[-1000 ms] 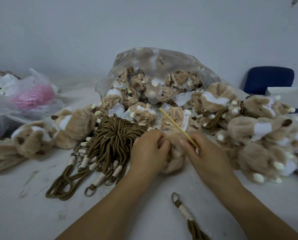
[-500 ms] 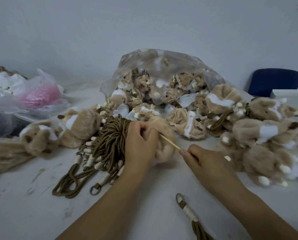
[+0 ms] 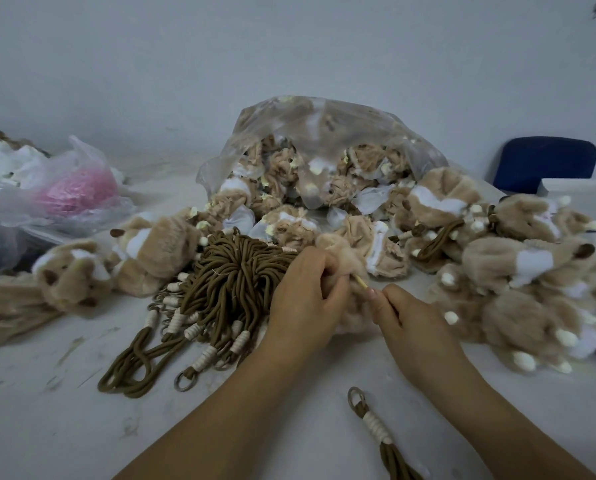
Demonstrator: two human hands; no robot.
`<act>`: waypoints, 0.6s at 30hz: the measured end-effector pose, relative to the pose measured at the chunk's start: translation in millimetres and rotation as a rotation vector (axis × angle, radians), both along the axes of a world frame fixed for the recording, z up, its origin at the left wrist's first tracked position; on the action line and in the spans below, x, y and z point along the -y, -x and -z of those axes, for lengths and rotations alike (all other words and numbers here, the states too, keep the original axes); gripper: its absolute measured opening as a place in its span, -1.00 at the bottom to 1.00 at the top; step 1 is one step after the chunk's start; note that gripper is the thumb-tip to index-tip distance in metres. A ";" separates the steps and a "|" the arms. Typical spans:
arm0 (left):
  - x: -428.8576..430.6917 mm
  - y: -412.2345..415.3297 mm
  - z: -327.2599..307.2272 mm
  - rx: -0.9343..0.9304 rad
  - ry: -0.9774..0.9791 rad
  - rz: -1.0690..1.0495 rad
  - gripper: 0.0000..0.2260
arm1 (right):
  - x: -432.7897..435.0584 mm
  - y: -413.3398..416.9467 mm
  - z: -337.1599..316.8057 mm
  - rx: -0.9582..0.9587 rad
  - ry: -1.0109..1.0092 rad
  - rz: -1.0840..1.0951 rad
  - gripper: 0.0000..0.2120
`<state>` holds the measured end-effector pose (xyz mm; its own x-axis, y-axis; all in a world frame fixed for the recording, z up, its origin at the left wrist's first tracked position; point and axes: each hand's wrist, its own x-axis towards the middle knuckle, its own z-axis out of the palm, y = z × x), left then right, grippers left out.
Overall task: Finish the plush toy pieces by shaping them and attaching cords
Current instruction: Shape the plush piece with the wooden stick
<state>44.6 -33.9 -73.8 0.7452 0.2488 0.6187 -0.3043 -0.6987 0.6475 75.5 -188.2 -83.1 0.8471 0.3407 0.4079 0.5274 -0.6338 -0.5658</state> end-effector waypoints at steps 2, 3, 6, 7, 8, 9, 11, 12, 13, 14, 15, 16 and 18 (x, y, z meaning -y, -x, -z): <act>1.3 -0.1 1.3 0.000 0.019 0.004 -0.80 | 0.0 -0.9 0.4 -0.013 -0.017 0.002 -0.60; 1.1 0.3 1.2 0.006 0.043 -0.010 -0.80 | -0.4 -0.8 0.2 -0.009 -0.024 -0.006 -0.58; -1.1 1.0 -1.3 0.089 0.161 -0.077 -0.85 | -2.3 2.1 -2.8 -0.016 -0.046 -0.040 -0.50; -2.8 1.0 -2.0 0.108 0.202 -0.087 -0.83 | -2.8 3.3 -3.6 -0.024 -0.055 -0.050 -0.48; -4.4 1.0 -2.5 0.100 0.236 -0.084 -0.76 | -3.0 4.2 -4.2 -0.033 -0.062 -0.060 -0.46; -6.4 1.3 -3.0 0.064 0.257 -0.071 -0.68 | -2.6 4.8 -4.3 -0.040 -0.066 -0.070 -0.45; -10.4 1.5 -2.6 -0.023 0.246 -0.034 -0.63 | -2.1 5.3 -4.5 -0.043 -0.058 -0.088 -0.45; -11.5 2.1 -2.4 -0.049 0.232 -0.023 -0.65 | -2.1 5.6 -4.5 -0.039 -0.047 -0.096 -0.46; -11.7 3.2 -2.9 -0.067 0.228 -0.027 -0.66 | -2.3 6.1 -4.5 -0.036 -0.036 -0.101 -0.47; -11.7 4.2 -3.7 -0.075 0.229 -0.043 -0.66 | -2.6 6.7 -4.1 -0.035 -0.029 -0.105 -0.48; -11.8 4.8 -4.7 -0.078 0.229 -0.066 -0.66 | -2.8 7.1 -3.6 -0.040 -0.025 -0.108 -0.48; -11.9 4.8 -4.9 -0.077 0.227 -0.089 -0.66 | -2.9 7.3 -3.1 -0.047 -0.023 -0.110 -0.48; -12.5 3.6 -3.9 -0.084 0.232 -0.119 -0.71 | -2.8 7.1 -2.8 -0.067 -0.020 -0.111 -0.49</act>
<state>41.1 -21.4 -69.9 0.7482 0.4658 0.4726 -0.1674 -0.5567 0.8137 68.4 -185.4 -80.3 0.8301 0.4262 0.3596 0.5545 -0.5621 -0.6137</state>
